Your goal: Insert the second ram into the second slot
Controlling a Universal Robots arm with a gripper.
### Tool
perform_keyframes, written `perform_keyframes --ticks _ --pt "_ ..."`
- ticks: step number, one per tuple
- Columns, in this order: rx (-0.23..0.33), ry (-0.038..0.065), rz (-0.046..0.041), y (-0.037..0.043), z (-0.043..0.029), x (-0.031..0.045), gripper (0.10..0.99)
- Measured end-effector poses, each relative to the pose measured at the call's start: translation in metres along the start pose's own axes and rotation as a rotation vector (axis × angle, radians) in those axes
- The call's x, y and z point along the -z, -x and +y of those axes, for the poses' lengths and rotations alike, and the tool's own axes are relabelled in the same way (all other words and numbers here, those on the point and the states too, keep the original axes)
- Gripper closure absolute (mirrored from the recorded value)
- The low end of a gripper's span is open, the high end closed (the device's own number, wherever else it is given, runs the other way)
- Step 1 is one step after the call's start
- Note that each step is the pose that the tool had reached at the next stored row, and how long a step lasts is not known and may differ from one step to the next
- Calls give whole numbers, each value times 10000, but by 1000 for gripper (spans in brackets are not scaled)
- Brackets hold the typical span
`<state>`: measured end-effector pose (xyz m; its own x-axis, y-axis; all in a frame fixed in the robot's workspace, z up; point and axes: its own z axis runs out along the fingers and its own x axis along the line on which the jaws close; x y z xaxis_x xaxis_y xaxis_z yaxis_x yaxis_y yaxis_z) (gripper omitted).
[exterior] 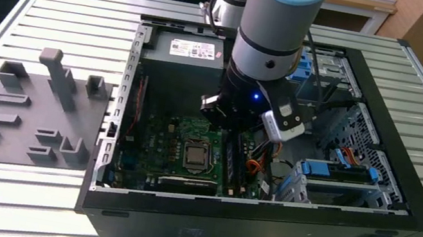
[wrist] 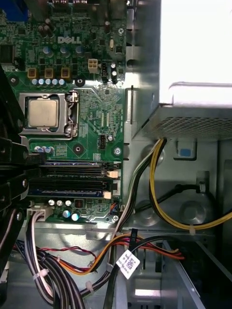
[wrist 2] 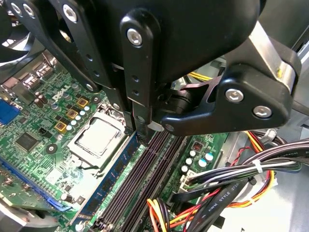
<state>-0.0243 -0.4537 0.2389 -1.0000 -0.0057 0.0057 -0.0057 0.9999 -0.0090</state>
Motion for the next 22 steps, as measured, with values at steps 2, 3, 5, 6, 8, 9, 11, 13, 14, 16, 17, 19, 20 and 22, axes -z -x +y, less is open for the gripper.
perform_keyframes --ticks 2,3,5,6,8,9,11,13,14,16,17,19,20,22 --pt "0 2 -1 0 0 -6 949" --pt "0 4 4 2 -3 -8 949" --pt "1 5 6 4 -6 -10 949" --pt "-1 4 7 4 -6 -11 949" --pt "0 2 7 5 -7 -12 949" --pt "0 -1 7 6 -7 -15 949" --pt "1 -36 7 6 -7 -16 949" --pt "1 -66 8 6 -7 -17 949" --pt "0 -67 7 6 -7 -20 949" --pt "-1 -63 7 4 -7 -20 949" --pt "-1 -62 7 4 -7 -21 949" --pt "-1 -58 6 4 -6 -27 949" --pt "-1 -57 6 4 -6 -31 949" --pt "0 -59 11 8 -6 -38 949"
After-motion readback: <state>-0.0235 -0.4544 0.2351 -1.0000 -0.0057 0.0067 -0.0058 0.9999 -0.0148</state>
